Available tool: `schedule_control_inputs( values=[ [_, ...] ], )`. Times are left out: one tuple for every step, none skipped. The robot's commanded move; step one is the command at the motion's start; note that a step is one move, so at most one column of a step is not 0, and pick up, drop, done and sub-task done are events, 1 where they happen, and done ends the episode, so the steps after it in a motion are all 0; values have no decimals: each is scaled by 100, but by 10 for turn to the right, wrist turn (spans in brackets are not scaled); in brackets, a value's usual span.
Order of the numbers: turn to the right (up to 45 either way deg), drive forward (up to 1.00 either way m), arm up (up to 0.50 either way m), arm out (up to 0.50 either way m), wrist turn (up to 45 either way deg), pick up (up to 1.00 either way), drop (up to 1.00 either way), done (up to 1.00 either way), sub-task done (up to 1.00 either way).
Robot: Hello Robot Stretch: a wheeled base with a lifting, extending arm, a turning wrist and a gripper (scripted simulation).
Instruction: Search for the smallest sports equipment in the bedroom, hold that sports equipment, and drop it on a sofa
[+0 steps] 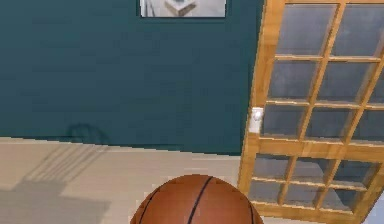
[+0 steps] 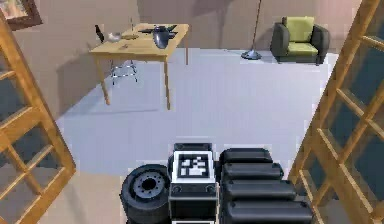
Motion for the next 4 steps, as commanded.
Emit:
schedule_control_inputs(
  values=[
    [450,0,0,0,0,0,0,0,0],
    [450,0,0,0,0,0,0,0,0],
    [60,0,0,0,0,0,0,0,0],
    [0,100,0,0,0,0,0,0,0]
  ],
)
